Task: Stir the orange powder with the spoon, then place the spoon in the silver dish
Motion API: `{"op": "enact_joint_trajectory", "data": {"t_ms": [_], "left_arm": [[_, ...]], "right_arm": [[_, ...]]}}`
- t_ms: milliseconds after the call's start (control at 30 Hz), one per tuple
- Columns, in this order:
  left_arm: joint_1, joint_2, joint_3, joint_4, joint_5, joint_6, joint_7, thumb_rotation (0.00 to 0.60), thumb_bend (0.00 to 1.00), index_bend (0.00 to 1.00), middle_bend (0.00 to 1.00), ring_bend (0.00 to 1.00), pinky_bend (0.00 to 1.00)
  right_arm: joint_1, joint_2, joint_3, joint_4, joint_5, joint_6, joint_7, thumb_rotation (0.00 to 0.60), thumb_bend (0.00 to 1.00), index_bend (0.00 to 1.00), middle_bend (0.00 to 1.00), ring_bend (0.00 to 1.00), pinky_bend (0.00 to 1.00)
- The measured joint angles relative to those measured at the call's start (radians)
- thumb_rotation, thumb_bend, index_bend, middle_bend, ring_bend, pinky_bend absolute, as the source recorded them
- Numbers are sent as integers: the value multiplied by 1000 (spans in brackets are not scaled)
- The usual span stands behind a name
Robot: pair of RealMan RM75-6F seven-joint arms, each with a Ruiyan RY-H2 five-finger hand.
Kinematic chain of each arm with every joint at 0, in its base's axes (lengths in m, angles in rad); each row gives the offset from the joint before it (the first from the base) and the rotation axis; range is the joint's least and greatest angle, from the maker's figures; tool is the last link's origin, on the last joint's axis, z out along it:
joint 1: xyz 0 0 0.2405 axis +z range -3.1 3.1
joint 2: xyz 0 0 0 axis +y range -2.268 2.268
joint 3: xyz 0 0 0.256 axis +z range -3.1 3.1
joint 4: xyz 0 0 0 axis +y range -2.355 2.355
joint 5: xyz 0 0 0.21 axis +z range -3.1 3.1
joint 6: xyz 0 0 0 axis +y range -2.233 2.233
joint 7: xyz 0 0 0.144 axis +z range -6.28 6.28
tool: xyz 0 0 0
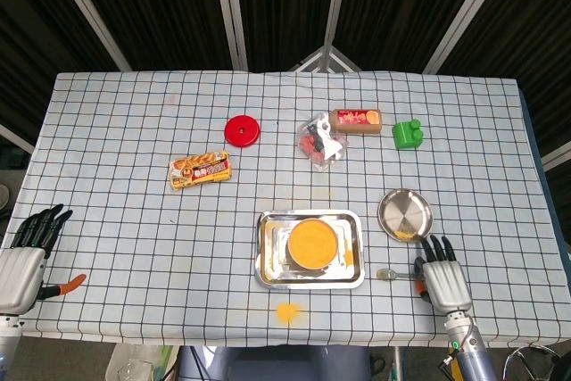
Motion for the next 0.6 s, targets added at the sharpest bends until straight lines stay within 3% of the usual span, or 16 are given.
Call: {"op": "enact_joint_trajectory", "data": {"t_ms": [600], "left_arm": [[0,1,0,-1,-2,-1,-3,600,0,0,0,0,0]], "right_arm": [[0,20,11,-46,-12,34,11,600,421,584,142,0,0]]}}
